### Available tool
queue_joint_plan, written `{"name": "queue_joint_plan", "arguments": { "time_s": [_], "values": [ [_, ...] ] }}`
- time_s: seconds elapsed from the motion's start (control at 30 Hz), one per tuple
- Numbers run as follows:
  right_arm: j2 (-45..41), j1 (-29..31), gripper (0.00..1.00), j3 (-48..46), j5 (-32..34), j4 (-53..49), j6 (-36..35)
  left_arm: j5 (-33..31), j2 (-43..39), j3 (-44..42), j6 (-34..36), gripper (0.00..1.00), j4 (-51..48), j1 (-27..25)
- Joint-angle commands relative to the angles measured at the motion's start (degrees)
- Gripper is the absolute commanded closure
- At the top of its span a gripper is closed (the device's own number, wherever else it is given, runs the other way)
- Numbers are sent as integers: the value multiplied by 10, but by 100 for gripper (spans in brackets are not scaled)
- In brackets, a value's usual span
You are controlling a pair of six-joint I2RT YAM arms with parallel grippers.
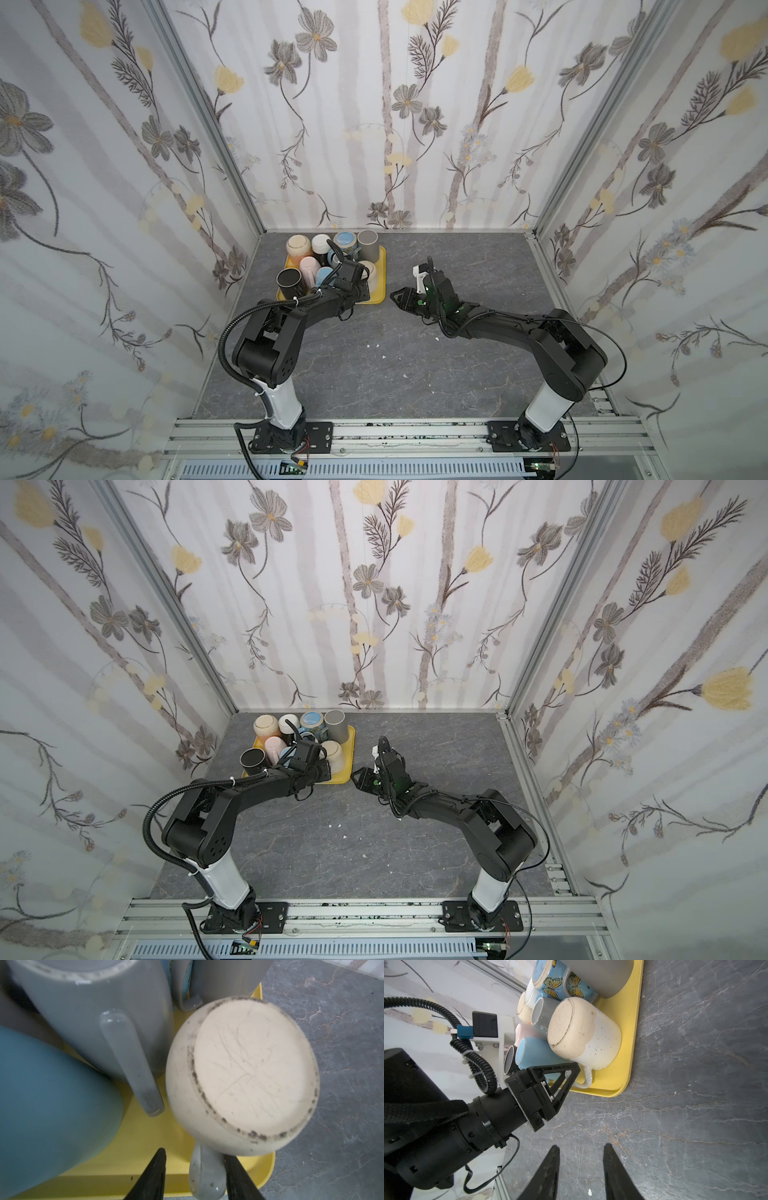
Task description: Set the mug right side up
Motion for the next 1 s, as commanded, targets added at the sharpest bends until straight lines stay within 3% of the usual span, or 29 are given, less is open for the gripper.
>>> {"name": "queue_joint_plan", "arguments": {
  "time_s": [0.0,0.2,0.33,0.4,0.63,0.97],
  "values": [
    [-2,1,63,8,23,-33,-31,-18,16,19,11,58,-33,1],
    [1,0,63,2,24,-38,-37,-14,33,37,15,69,-39,1],
    [2,0,63,-1,21,-36,-37,-16,32,42,19,86,-39,0],
    [2,0,63,-2,21,-32,-37,-18,29,40,22,100,-37,-1],
    [-6,0,63,-24,12,3,-19,-7,-10,17,30,100,-6,-1],
    [-28,-5,63,-96,-30,155,74,101,-133,-79,-41,100,135,0]
  ]
}}
